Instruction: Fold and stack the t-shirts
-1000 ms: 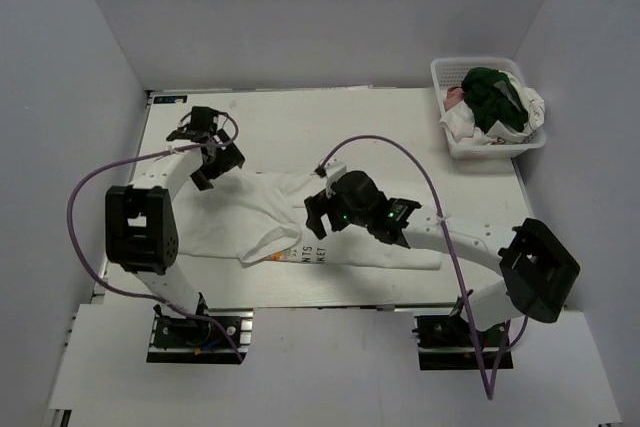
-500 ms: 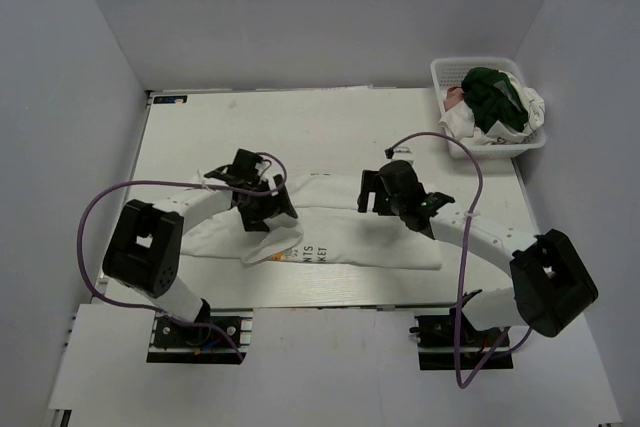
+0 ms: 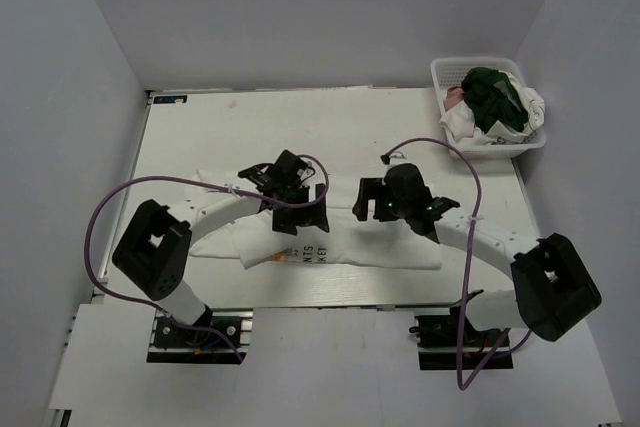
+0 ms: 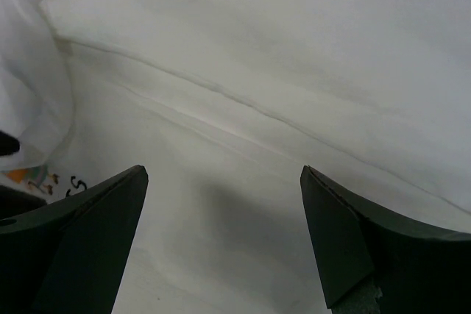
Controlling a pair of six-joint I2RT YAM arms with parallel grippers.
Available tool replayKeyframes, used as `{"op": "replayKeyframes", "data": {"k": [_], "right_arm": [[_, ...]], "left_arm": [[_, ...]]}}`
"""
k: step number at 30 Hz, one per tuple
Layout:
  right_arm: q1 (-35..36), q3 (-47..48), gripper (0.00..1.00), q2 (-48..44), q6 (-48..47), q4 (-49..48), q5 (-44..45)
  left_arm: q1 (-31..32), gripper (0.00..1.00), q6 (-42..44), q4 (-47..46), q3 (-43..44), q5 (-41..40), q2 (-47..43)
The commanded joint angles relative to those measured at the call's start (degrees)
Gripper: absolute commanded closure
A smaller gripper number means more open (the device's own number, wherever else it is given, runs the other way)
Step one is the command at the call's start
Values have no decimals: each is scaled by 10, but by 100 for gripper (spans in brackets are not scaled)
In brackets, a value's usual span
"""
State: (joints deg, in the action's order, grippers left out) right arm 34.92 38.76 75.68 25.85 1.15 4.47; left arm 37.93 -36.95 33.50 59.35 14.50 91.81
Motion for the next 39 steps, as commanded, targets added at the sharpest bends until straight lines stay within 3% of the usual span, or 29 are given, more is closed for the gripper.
{"op": "replayKeyframes", "data": {"k": [1,4,6,12,18,20,21,22,26,29,39], "right_arm": [[14,38,10,24,-66,-45,-116],[42,88,10,81,-67,-44,-157],[59,98,10,116,-60,-83,-195],[126,279,10,276,-44,-77,-246],[143,359,13,390,-42,-12,-185],[144,375,23,408,-44,3,-184],[146,377,32,413,-45,-1,-189],[147,387,52,416,-45,-2,-191],[151,408,84,420,-51,6,-191],[150,415,100,401,-59,9,-177],[144,417,100,389,-62,21,-152]], "left_arm": [[8,0,5,95,60,-167,-36],[-26,0,-129,203,74,-383,-115],[-51,0,-215,276,74,-451,-150],[-108,0,-231,260,21,-460,-264],[-118,0,-231,266,9,-453,-309],[-118,0,-226,260,-3,-453,-321],[-118,0,-226,260,-3,-453,-321],[-124,0,-226,265,-3,-453,-321],[-124,0,-226,265,-3,-441,-298],[-124,0,-214,255,-3,-436,-292],[-129,0,-207,247,2,-425,-255]]}}
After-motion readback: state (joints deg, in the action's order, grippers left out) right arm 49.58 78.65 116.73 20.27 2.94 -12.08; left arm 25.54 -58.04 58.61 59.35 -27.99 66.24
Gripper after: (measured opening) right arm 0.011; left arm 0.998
